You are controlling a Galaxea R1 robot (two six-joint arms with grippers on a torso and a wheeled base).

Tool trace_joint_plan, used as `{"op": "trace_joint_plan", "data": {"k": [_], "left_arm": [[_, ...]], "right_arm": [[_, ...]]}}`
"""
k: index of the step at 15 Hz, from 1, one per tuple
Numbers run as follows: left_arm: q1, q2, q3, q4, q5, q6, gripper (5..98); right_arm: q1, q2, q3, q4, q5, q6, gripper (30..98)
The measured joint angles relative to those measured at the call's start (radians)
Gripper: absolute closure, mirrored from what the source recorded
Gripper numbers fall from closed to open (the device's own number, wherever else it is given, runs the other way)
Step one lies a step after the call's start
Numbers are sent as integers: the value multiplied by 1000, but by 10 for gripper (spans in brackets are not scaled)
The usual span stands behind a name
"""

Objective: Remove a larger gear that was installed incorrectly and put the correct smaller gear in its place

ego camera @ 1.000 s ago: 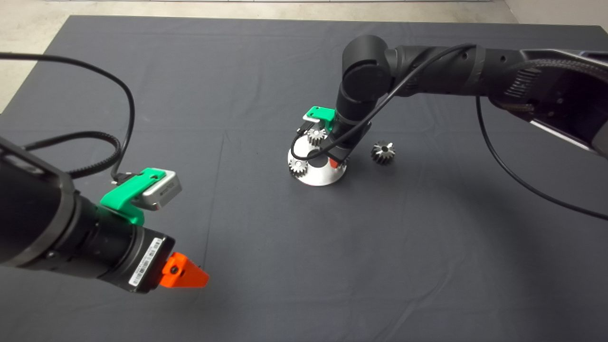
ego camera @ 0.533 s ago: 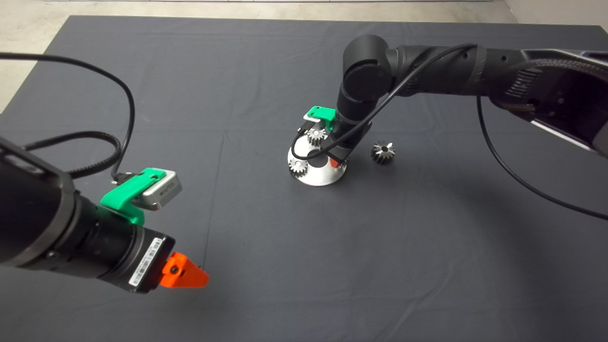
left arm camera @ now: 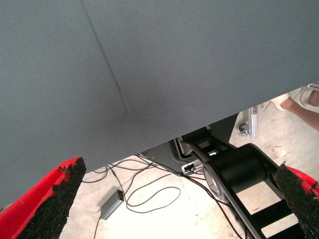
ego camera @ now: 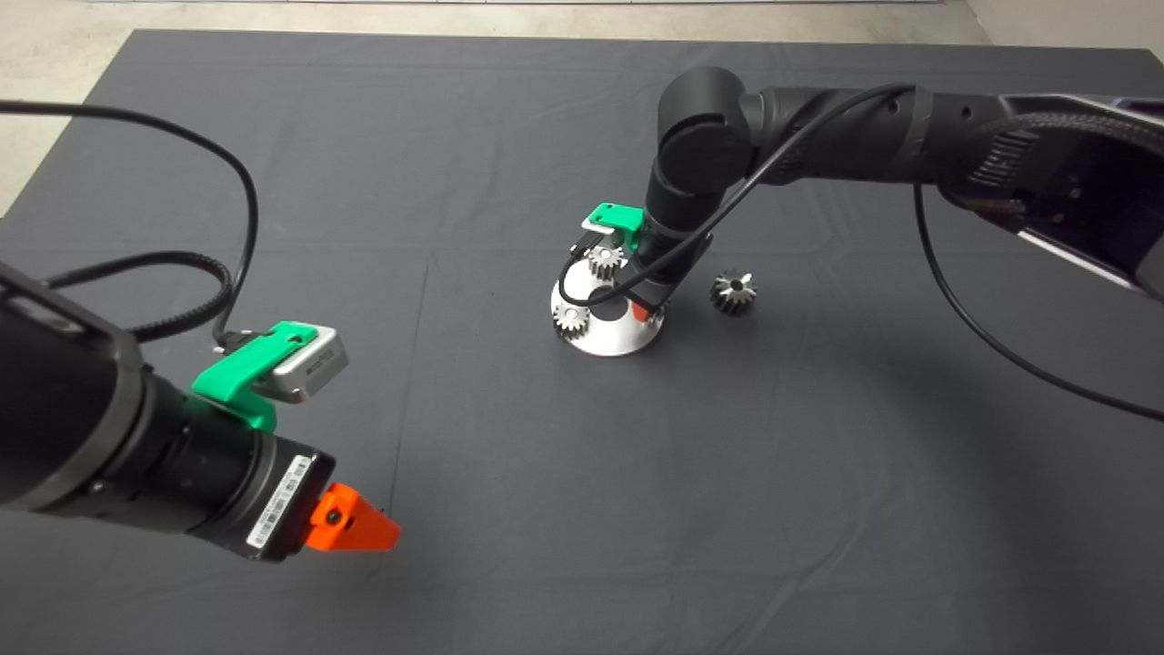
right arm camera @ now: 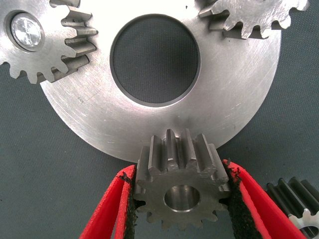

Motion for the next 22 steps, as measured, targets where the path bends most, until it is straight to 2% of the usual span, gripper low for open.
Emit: {"op": "trace_joint_plan", "data": {"k": [22], "left_arm": [[0, 0, 0, 0, 0, 0, 54]], "right_arm": [[0, 0, 1, 32, -2, 0, 890]]}}
